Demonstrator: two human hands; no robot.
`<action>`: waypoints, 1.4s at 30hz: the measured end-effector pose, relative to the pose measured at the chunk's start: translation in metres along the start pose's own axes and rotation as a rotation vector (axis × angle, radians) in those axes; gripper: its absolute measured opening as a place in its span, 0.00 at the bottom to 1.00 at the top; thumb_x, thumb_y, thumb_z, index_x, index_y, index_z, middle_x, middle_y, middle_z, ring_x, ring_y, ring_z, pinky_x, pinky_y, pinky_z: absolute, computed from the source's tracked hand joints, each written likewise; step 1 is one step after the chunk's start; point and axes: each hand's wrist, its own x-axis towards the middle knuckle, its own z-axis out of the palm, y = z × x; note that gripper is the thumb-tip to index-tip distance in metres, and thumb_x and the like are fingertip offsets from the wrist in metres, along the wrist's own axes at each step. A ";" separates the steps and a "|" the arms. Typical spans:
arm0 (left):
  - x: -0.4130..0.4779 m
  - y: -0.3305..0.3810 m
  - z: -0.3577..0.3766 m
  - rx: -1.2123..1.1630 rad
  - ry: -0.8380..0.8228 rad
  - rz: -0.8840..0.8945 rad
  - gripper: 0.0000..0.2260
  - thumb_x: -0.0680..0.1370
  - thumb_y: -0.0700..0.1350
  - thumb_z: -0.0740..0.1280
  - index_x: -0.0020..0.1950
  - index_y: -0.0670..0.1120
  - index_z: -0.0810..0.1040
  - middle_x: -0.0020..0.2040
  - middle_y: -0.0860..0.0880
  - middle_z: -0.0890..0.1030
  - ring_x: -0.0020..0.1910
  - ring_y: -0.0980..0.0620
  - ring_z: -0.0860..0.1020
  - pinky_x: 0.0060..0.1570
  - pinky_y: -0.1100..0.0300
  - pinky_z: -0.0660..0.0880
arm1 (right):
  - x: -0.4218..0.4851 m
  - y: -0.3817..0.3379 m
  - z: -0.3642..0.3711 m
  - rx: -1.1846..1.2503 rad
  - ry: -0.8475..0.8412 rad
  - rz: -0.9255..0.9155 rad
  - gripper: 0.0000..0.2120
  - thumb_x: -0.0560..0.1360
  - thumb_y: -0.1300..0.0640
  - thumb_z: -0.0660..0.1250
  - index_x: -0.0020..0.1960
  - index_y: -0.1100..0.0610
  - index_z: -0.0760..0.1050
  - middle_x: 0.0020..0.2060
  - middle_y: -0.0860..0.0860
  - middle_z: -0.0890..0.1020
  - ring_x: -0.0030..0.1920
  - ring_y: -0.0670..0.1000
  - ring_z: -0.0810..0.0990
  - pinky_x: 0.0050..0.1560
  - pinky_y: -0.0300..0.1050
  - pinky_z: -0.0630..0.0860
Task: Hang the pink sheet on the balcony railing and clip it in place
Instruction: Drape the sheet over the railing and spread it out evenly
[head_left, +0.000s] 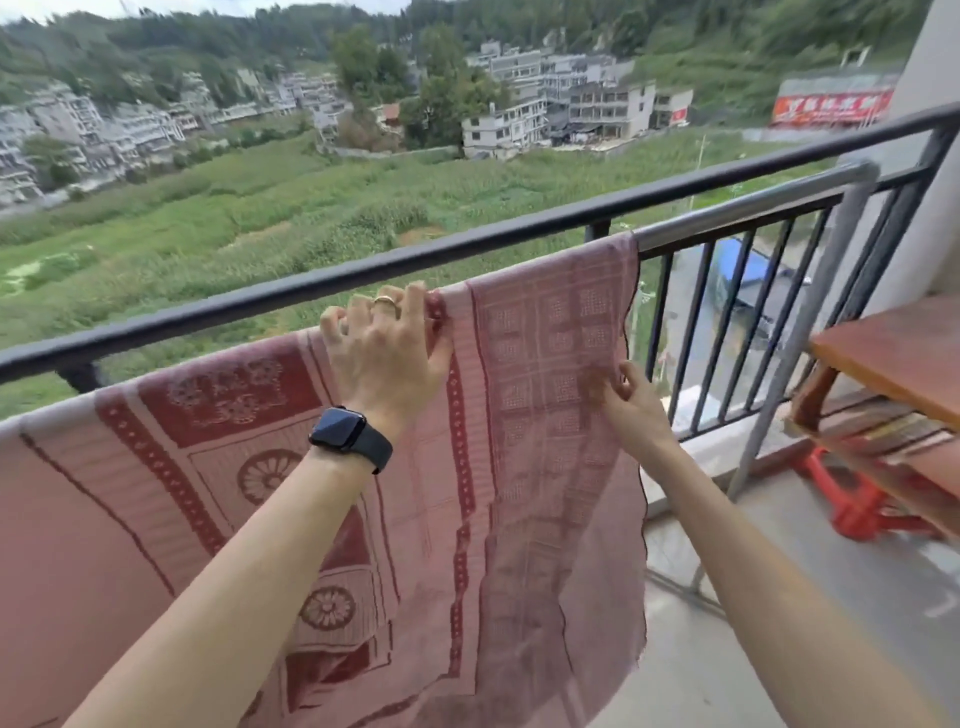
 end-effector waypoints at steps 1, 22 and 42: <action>0.001 0.002 0.000 -0.002 0.007 -0.009 0.22 0.77 0.61 0.62 0.63 0.47 0.73 0.53 0.43 0.82 0.53 0.40 0.77 0.57 0.43 0.66 | 0.001 0.000 -0.004 0.006 -0.104 0.009 0.19 0.74 0.34 0.67 0.55 0.47 0.77 0.46 0.46 0.85 0.45 0.47 0.83 0.46 0.44 0.77; 0.010 0.079 0.025 -0.071 0.289 0.281 0.22 0.74 0.51 0.66 0.69 0.57 0.74 0.73 0.48 0.71 0.72 0.48 0.64 0.66 0.44 0.59 | 0.024 0.044 -0.067 -0.203 0.199 -0.014 0.24 0.76 0.41 0.69 0.32 0.57 0.68 0.26 0.48 0.69 0.28 0.45 0.67 0.29 0.41 0.62; 0.039 0.151 0.031 -0.028 0.139 -0.041 0.26 0.77 0.59 0.60 0.74 0.54 0.68 0.64 0.47 0.76 0.65 0.44 0.72 0.66 0.41 0.59 | 0.076 -0.015 -0.100 0.291 -0.544 0.029 0.23 0.70 0.52 0.77 0.62 0.53 0.75 0.57 0.50 0.84 0.58 0.51 0.82 0.59 0.53 0.74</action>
